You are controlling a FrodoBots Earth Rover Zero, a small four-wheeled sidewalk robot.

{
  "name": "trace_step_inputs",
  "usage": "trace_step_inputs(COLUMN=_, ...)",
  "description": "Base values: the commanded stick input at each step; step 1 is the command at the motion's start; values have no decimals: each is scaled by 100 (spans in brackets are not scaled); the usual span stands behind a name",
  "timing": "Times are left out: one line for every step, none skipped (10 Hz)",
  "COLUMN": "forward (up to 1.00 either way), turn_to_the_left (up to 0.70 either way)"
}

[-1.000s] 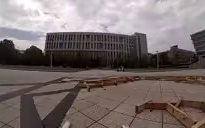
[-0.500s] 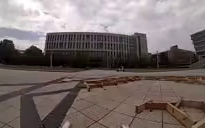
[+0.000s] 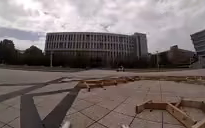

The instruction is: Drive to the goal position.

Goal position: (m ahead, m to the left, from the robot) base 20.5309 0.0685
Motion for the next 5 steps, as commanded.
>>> trace_step_inputs(forward=6, turn_to_the_left=1)
trace_step_inputs(forward=6, turn_to_the_left=1)
trace_step_inputs(forward=6, turn_to_the_left=1)
trace_step_inputs(forward=6, turn_to_the_left=1)
trace_step_inputs(forward=6, turn_to_the_left=1)
